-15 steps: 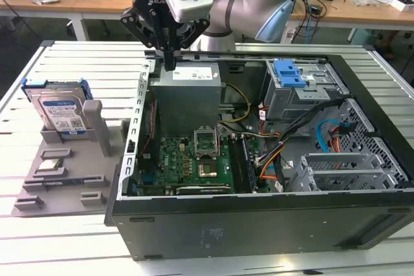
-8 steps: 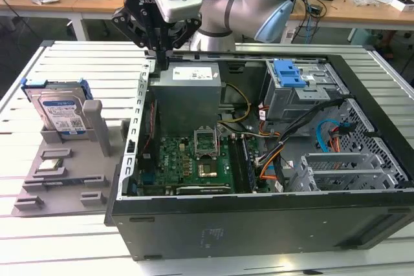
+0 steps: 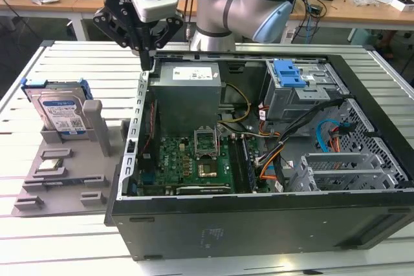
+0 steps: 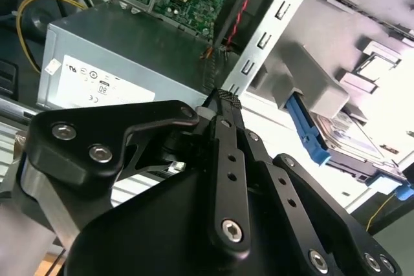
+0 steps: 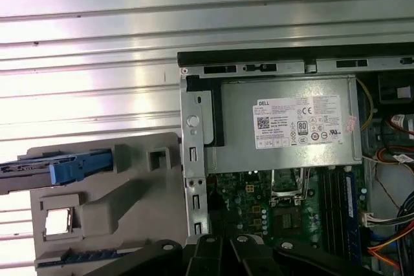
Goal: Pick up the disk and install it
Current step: 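Reach for the disk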
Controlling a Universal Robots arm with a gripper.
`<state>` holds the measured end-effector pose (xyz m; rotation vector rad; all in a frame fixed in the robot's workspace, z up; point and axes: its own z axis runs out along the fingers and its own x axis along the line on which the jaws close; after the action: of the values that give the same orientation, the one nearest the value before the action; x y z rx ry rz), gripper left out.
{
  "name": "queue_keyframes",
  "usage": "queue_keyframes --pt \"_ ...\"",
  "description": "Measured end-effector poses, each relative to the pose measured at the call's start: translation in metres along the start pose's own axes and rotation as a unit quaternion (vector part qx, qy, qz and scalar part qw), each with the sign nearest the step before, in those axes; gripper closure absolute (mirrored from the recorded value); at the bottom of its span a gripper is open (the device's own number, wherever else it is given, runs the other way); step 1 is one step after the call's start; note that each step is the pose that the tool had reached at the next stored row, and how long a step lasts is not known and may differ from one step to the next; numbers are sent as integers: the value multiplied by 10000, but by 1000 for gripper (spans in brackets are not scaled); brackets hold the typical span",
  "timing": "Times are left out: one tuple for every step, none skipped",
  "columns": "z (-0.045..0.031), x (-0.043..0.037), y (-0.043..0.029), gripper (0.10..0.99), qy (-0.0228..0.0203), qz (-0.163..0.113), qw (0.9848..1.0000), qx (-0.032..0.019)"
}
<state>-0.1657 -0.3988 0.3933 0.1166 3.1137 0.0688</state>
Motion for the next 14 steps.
queue_keyframes --pt "0 14 -1 980 0 0 10000 0" --pt "-1 36 -3 980 0 0 10000 0" --pt "-1 52 -4 980 0 -1 10000 0" --pt "-2 80 -6 980 0 0 10000 0" --pt "-3 106 -8 980 0 0 10000 0" --pt "-3 123 -9 980 0 0 10000 -1" --pt "-3 137 -10 980 0 0 10000 0" --pt "-4 159 -12 980 0 0 10000 -1" --pt "-5 177 -13 980 0 0 10000 0" --pt "-5 192 -14 980 0 0 10000 0" --pt "-5 205 -15 980 0 0 10000 0" --pt "-5 210 -15 980 0 0 10000 -1" --pt "-5 215 -16 980 0 0 10000 0" --pt "-6 219 -16 980 0 0 10000 0"
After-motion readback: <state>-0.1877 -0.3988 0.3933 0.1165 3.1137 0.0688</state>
